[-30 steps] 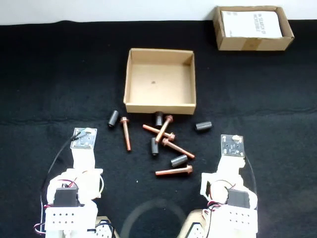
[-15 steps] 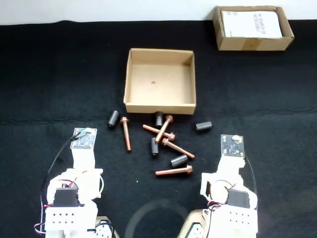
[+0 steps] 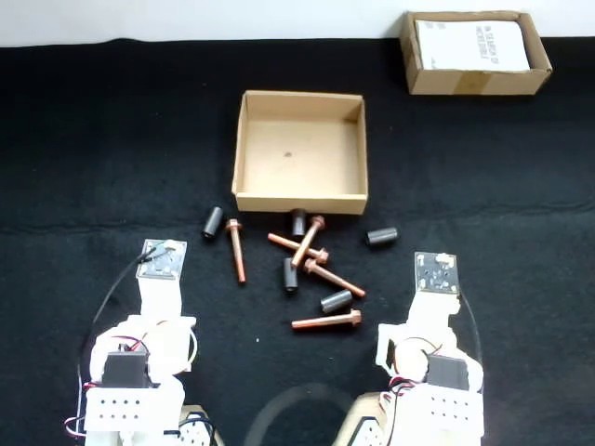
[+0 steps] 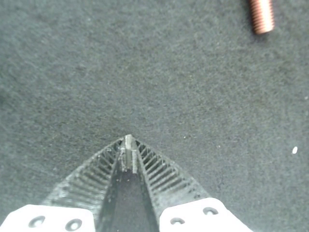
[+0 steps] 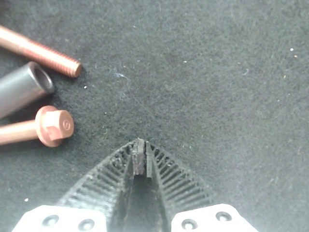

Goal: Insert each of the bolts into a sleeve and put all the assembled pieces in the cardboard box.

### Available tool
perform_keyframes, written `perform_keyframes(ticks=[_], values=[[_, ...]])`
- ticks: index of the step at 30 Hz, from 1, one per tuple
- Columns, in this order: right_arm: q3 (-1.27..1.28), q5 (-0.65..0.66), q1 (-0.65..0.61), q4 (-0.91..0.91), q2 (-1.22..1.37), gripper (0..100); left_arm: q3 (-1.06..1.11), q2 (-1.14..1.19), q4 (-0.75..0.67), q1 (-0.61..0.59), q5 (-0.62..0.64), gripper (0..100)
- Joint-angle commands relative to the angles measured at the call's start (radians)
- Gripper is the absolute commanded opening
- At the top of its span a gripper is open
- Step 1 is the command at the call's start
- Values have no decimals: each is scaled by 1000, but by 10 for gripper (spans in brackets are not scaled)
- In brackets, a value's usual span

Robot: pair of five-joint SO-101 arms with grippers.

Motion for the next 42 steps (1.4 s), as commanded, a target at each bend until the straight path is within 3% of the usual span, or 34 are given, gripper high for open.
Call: perform_keyframes(ticks=[1, 34, 42], values=[[47, 8, 19, 13, -1, 8, -13, 7, 5, 19, -3, 13], [47, 8, 19, 13, -1, 8, -12, 7, 11, 19, -2, 13], [47, 8, 19, 13, -1, 8, -120, 7, -123, 15, 0, 13]])
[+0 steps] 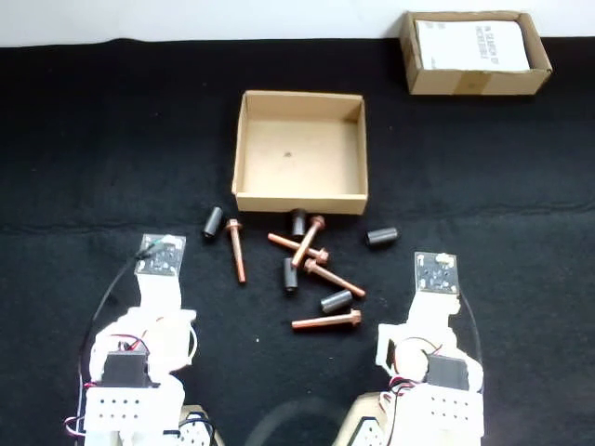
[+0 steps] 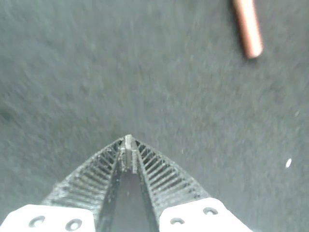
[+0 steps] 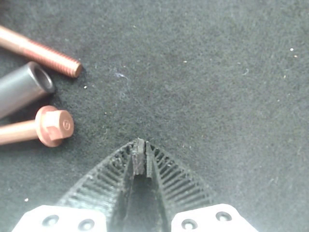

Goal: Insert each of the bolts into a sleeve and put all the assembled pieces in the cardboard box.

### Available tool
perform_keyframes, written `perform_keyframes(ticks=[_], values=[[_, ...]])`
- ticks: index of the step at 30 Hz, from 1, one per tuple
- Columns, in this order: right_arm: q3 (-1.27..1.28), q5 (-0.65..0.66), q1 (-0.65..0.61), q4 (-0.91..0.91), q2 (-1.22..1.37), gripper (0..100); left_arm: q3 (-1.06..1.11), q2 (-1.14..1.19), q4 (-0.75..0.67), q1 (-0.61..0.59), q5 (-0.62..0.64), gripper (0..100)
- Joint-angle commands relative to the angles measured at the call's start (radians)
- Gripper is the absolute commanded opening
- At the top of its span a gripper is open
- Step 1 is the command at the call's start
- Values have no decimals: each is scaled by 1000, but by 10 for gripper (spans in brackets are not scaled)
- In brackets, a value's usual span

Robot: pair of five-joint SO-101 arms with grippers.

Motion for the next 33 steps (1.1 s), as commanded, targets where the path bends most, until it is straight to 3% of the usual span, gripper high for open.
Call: perform_keyframes(ticks=[1, 6, 10, 19, 24, 33], values=[[47, 8, 19, 13, -1, 8, -130, -2, -40, 16, 2, 13], [47, 8, 19, 13, -1, 8, -223, -2, -8, 25, -3, 14], [47, 8, 21, 13, -1, 8, -321, -2, 112, 62, -5, 26], [47, 8, 21, 13, -1, 8, -487, 5, 121, 41, 0, 209], [47, 8, 21, 13, -1, 8, -593, 22, 144, 42, 26, 249], [47, 8, 21, 13, -1, 8, -869, 542, 153, 53, 130, 249]])
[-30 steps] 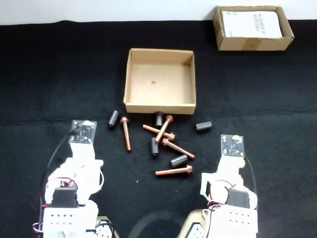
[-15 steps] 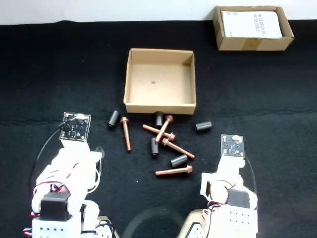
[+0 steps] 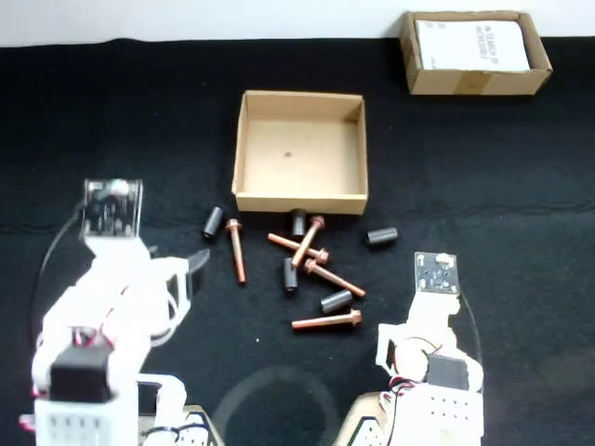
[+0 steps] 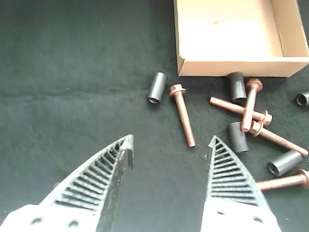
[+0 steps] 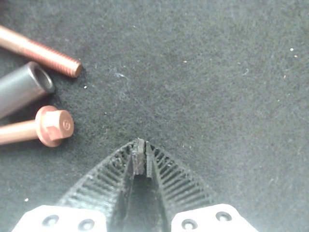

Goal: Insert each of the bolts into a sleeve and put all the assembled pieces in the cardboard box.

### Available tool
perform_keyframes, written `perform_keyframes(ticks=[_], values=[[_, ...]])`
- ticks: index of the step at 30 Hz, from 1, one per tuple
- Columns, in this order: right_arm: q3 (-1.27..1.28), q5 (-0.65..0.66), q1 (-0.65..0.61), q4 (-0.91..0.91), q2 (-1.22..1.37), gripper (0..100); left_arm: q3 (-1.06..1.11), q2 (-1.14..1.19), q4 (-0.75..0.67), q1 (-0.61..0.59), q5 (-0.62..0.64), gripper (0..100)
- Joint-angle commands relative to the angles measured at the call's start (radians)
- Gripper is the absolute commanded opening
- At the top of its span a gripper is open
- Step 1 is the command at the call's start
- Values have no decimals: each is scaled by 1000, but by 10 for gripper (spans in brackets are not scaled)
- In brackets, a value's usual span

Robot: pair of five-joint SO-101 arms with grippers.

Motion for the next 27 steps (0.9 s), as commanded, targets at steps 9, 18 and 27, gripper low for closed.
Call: perform_keyframes(ticks=[9, 18, 27], values=[[47, 8, 18, 13, -1, 8, -311, 700, 138, 122, 244, 249], [44, 9, -41, 12, -1, 8, -349, 954, 133, 177, 233, 249], [44, 9, -102, 7, -1, 8, -343, 980, 66, 136, -245, 249]])
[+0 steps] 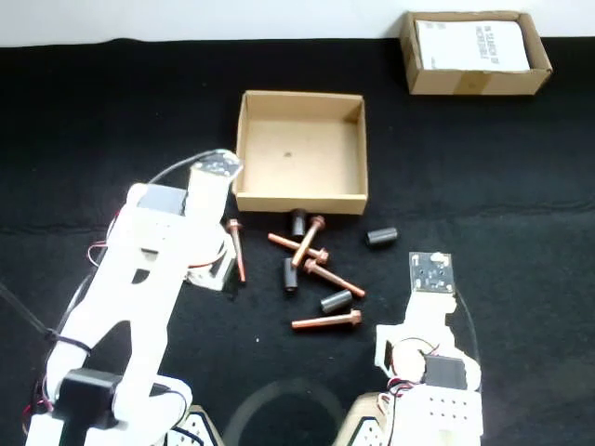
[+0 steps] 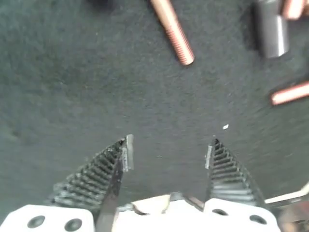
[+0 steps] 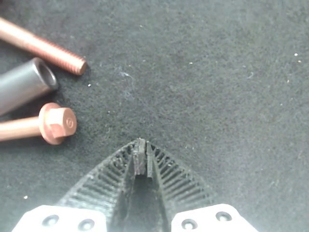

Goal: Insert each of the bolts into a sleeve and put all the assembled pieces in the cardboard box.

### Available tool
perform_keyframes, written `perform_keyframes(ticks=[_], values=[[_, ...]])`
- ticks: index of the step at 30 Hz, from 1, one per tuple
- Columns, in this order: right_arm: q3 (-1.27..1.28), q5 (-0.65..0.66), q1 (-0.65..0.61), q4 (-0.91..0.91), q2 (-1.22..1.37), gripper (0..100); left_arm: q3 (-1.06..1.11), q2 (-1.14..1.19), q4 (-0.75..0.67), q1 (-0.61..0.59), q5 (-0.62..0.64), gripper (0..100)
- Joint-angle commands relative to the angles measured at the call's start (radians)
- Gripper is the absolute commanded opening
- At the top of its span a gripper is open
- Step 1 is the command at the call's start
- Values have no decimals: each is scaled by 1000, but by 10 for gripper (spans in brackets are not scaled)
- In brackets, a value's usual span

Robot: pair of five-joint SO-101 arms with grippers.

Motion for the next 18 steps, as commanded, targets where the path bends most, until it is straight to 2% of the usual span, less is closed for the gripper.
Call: perform_keyframes(ticks=[1, 4, 14, 18], values=[[44, 9, -87, 7, -1, 8, -18, 1, -48, -12, -49, 249], [25, 8, -153, -2, -2, 8, 45, 1, -153, -12, -44, 249], [-104, 18, -137, -131, -1, 34, 254, 1, -446, -13, -43, 249], [-219, 233, -81, -197, 10, 124, 303, 1, -578, -56, 23, 249]])
